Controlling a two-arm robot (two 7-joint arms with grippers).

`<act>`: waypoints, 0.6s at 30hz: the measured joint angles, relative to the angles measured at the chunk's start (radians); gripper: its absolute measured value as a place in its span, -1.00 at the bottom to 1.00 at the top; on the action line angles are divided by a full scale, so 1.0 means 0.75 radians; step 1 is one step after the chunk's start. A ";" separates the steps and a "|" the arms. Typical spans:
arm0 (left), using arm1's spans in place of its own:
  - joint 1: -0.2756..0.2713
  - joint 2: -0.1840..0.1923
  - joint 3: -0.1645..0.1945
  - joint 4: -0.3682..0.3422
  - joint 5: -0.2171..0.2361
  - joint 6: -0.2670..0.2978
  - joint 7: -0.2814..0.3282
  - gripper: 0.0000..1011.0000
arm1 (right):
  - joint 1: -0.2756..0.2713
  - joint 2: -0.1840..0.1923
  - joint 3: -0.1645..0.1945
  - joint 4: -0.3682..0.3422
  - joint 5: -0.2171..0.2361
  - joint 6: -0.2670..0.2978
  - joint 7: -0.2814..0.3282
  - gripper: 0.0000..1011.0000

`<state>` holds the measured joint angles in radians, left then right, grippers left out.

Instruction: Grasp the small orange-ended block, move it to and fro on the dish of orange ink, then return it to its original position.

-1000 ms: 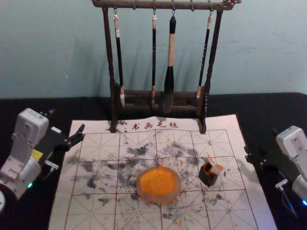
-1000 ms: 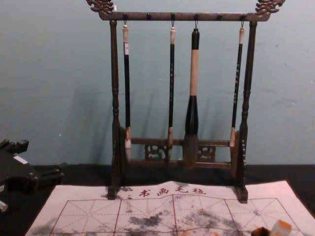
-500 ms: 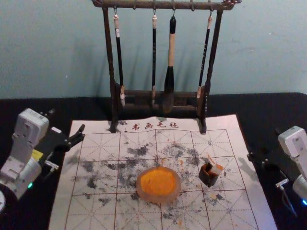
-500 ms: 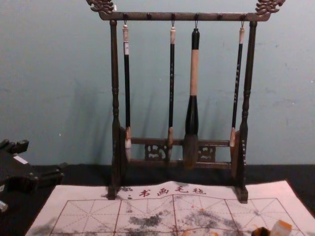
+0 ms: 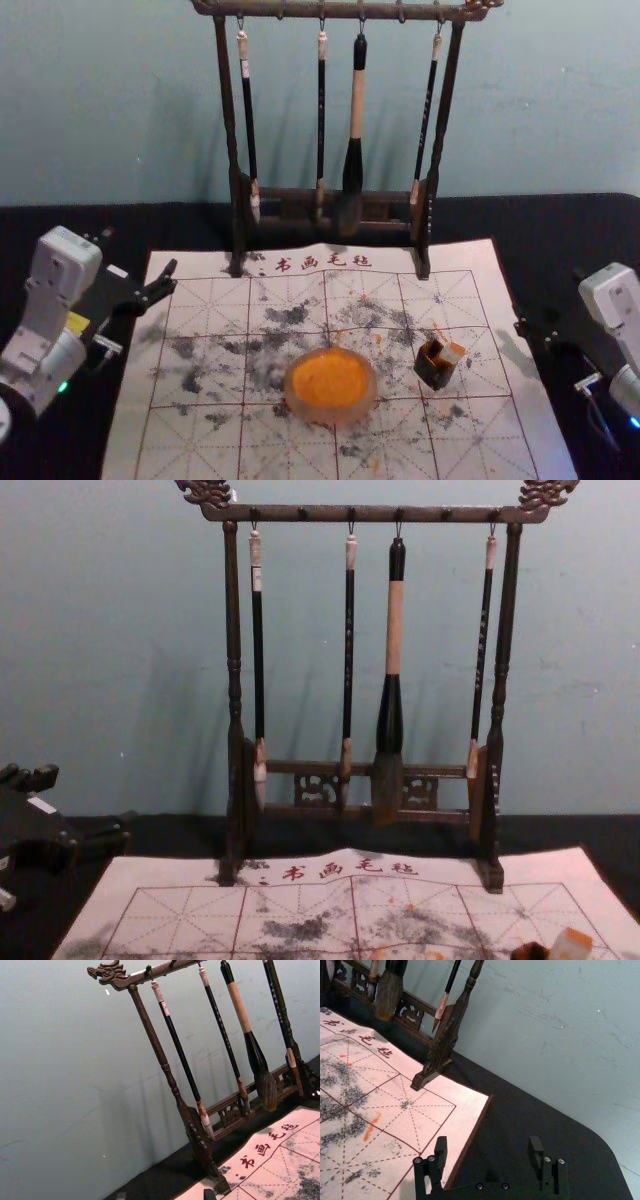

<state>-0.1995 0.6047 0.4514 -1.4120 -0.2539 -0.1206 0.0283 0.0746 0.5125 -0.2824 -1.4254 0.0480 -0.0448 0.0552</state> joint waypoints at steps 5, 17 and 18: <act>0.000 0.000 0.000 0.000 0.000 0.000 0.000 0.98 | 0.000 0.001 -0.001 -0.001 0.001 0.001 0.001 0.98; 0.000 0.000 0.000 0.000 0.000 0.000 0.000 0.98 | 0.000 0.002 -0.001 -0.002 0.001 0.001 0.002 0.98; 0.000 0.000 0.000 0.000 0.000 0.000 0.000 0.98 | 0.000 0.002 -0.001 -0.002 0.002 0.001 0.002 0.98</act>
<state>-0.1995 0.6047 0.4514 -1.4120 -0.2539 -0.1206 0.0282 0.0746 0.5139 -0.2833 -1.4271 0.0491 -0.0439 0.0565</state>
